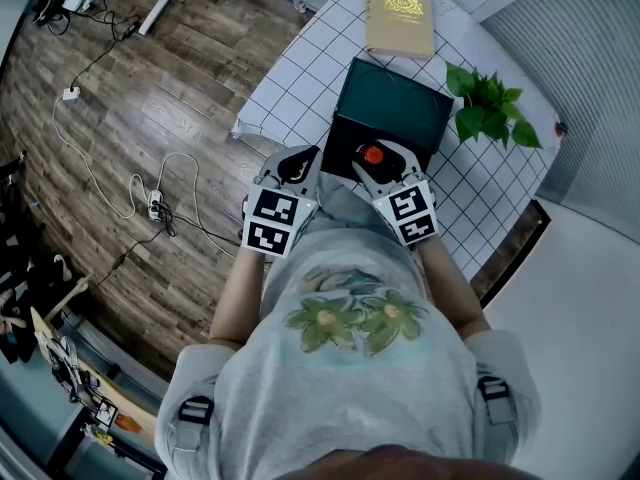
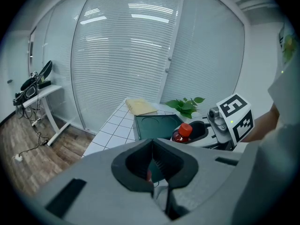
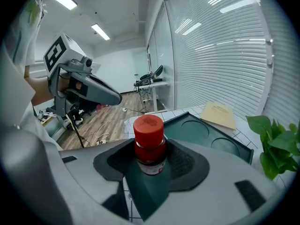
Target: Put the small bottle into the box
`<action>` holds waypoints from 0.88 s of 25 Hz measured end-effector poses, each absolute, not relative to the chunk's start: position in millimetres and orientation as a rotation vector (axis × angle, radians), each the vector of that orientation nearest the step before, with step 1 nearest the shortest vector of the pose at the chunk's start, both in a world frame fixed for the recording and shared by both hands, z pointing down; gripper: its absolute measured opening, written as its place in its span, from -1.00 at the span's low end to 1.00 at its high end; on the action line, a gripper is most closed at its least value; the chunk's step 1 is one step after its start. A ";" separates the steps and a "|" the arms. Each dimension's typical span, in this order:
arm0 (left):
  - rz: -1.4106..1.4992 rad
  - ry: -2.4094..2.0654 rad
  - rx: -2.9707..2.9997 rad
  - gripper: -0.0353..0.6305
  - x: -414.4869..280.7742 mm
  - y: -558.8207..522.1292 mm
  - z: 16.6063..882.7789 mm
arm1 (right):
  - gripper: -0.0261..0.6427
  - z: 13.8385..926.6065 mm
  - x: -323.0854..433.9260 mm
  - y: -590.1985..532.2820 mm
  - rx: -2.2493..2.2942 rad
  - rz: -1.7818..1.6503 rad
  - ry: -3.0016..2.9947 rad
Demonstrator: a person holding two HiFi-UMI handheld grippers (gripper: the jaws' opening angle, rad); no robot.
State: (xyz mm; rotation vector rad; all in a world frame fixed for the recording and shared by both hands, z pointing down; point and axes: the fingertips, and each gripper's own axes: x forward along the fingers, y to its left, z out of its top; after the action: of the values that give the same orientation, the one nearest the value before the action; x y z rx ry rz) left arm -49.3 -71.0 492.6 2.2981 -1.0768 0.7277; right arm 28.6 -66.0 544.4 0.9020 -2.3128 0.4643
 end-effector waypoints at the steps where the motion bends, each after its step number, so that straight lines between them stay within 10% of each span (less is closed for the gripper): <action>1: 0.728 -1.077 2.297 -0.86 -49.4 -71.1 492.7 | -0.27 545.6 28.5 -66.0 0.900 0.463 -2.312; 22: 0.731 -1.067 2.284 -0.86 -52.8 -78.5 499.1 | -0.27 564.3 27.2 -68.6 0.865 0.485 -2.269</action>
State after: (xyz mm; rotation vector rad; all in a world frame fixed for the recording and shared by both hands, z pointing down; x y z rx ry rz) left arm -52.8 -78.5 499.1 2.2840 -1.0669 0.7310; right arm 27.2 -68.6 564.3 0.8653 -2.2692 0.4847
